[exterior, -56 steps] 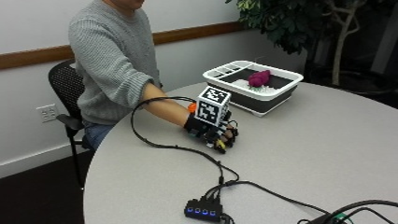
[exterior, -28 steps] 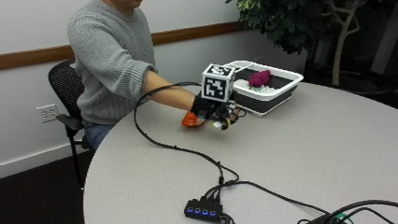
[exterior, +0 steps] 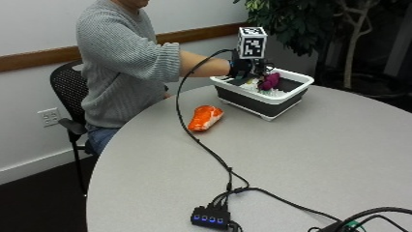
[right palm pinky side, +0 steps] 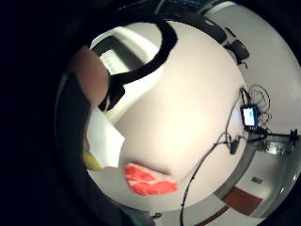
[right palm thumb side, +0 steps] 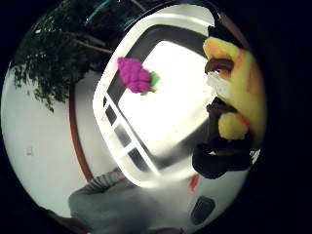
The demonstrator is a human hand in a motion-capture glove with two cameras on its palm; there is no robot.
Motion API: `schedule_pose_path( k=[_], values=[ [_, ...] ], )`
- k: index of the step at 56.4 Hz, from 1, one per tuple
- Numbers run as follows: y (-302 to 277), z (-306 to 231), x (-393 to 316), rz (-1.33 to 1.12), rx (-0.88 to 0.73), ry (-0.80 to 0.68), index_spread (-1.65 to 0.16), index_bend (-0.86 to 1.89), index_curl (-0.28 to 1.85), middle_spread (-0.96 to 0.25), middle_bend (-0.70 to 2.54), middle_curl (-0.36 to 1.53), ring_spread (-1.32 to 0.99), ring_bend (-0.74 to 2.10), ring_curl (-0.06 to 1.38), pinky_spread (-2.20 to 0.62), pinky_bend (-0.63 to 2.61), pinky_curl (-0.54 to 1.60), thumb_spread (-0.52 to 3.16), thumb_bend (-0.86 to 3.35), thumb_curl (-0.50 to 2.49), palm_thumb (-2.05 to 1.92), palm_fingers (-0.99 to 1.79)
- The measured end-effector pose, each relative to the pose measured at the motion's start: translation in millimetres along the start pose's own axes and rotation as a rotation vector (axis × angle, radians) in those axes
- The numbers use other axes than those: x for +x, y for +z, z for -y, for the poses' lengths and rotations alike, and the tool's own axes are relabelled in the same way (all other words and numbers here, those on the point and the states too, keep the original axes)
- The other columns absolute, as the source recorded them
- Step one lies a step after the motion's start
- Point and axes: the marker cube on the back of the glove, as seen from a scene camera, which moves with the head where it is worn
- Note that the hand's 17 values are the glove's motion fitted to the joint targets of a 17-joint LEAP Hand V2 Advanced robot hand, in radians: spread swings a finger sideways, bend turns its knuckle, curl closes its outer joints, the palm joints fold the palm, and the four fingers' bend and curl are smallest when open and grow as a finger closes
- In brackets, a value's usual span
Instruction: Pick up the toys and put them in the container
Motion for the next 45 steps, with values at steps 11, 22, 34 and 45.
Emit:
schedule_pose_path(
  k=[11,22,34,45],
  values=[
    [10.1,4.3,-24.0,0.012,-0.065,-0.045,-0.4,0.28,0.73,-0.43,0.72,0.99,-0.63,1.06,0.72,-0.35,1.0,0.49,1.59,0.5,0.52,0.35,0.4],
    [9.4,-8.6,-20.1,0.013,-0.101,-0.047,-0.34,0.07,0.58,-0.26,0.17,0.74,-0.34,0.42,0.56,-0.09,1.0,0.46,1.49,0.32,0.38,0.04,-0.49],
    [5.8,-37.2,-1.3,0.009,-0.091,-0.071,-0.3,0.08,0.42,-0.15,0.06,0.51,-0.16,0.17,0.43,0.02,0.84,0.39,1.42,0.21,0.34,-0.01,-0.37],
    [-18.4,-106.0,59.0,0.064,0.001,0.014,-0.29,0.11,0.35,-0.12,0.08,0.38,-0.1,0.15,0.39,0.05,0.78,0.37,1.41,0.15,0.31,-0.02,-0.31]
  ],
)
